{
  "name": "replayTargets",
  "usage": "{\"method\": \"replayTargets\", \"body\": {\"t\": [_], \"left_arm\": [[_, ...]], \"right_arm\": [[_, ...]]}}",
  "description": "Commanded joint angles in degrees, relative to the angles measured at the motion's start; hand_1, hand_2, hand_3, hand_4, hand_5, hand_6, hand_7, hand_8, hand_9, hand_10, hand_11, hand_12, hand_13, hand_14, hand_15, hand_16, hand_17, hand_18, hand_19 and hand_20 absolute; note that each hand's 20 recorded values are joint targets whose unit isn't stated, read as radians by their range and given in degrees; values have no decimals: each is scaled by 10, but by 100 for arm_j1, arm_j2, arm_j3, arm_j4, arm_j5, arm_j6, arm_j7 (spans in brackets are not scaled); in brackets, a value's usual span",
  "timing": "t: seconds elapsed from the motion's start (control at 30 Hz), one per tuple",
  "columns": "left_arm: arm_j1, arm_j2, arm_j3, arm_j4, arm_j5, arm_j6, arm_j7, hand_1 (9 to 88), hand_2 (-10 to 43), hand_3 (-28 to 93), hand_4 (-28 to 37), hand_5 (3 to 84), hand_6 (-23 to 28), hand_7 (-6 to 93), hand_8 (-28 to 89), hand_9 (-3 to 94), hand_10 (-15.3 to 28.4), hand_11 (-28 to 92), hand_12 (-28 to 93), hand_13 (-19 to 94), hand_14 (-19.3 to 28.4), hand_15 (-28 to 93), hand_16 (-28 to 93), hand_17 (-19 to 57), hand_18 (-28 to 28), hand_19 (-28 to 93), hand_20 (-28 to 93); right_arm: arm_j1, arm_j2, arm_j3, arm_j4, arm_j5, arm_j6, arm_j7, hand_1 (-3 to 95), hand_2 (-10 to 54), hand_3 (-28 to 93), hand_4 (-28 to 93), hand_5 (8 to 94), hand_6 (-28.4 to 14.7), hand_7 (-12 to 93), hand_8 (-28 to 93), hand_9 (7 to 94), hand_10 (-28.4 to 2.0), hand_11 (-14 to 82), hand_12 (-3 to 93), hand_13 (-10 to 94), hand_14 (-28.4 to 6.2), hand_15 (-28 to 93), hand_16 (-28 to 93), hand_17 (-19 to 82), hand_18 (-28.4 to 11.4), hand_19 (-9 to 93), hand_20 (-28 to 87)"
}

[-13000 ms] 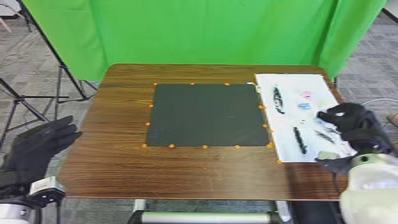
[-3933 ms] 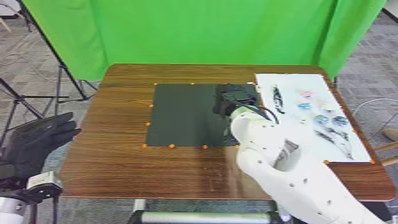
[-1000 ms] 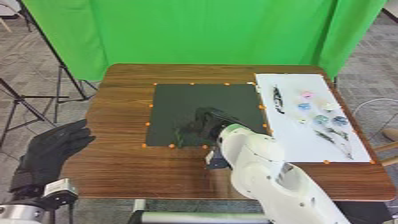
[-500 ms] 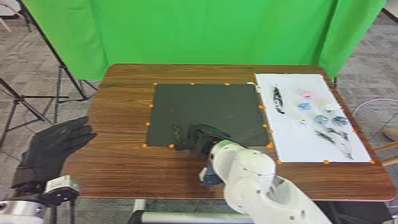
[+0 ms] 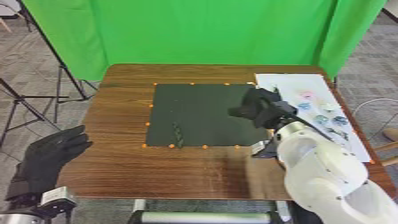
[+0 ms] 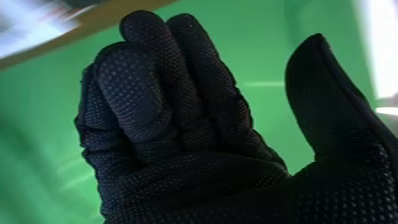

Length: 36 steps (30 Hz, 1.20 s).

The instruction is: Arrange flowers

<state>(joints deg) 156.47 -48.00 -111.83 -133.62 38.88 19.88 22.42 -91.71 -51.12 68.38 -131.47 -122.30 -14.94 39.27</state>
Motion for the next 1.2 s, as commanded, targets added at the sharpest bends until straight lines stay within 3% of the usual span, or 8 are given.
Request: {"method": "replayTargets", "body": {"t": [0.03,0.1,0.3,0.8,0.9,1.2], "left_arm": [[109,-32,-37,-50,20,49,9,253,62,818,-166,454,138,131,-82,379,221,346,89,271,283,577,-122,-99,214,564,112],[103,-23,-25,-55,13,41,19,253,61,818,-165,453,138,131,-82,377,221,346,89,270,283,577,-122,-99,214,564,112],[-149,-110,81,-33,154,-154,-304,254,60,819,-166,452,137,133,-83,376,220,347,89,270,283,575,-122,-99,213,563,112],[-78,-85,147,-35,82,-97,-218,256,59,819,-165,453,137,134,-83,377,220,348,89,270,283,575,-121,-100,213,563,113],[-113,-98,158,-26,94,-122,-273,257,60,817,-166,453,137,134,-83,377,221,349,89,269,283,575,-121,-100,213,564,113],[-159,-88,178,-13,83,-121,-258,256,59,818,-163,453,137,133,-83,377,220,349,89,270,283,575,-121,-100,213,564,113]], "right_arm": [[-1302,714,1665,623,-188,234,638,231,70,771,-199,641,-134,219,-76,640,-265,330,211,587,-211,748,197,263,-284,864,193],[-1434,728,1813,756,-200,311,739,237,65,774,-200,638,-136,219,-75,637,-265,334,210,586,-209,750,193,264,-284,864,188],[-1724,570,2124,1168,-594,453,1149,241,56,784,-205,637,-135,224,-76,629,-261,346,208,585,-203,754,186,275,-284,871,172],[-2241,559,2637,1477,-627,202,1439,253,39,787,-211,648,-149,206,-76,630,-275,330,191,582,-210,757,167,279,-284,885,127],[-2251,536,2656,1516,-539,168,1476,264,34,784,-212,653,-152,199,-75,635,-274,328,186,582,-210,757,160,280,-284,888,115],[-2114,516,2471,1609,-559,43,1475,282,25,778,-209,655,-152,198,-73,624,-280,324,183,578,-214,761,151,279,-284,897,81]]}}
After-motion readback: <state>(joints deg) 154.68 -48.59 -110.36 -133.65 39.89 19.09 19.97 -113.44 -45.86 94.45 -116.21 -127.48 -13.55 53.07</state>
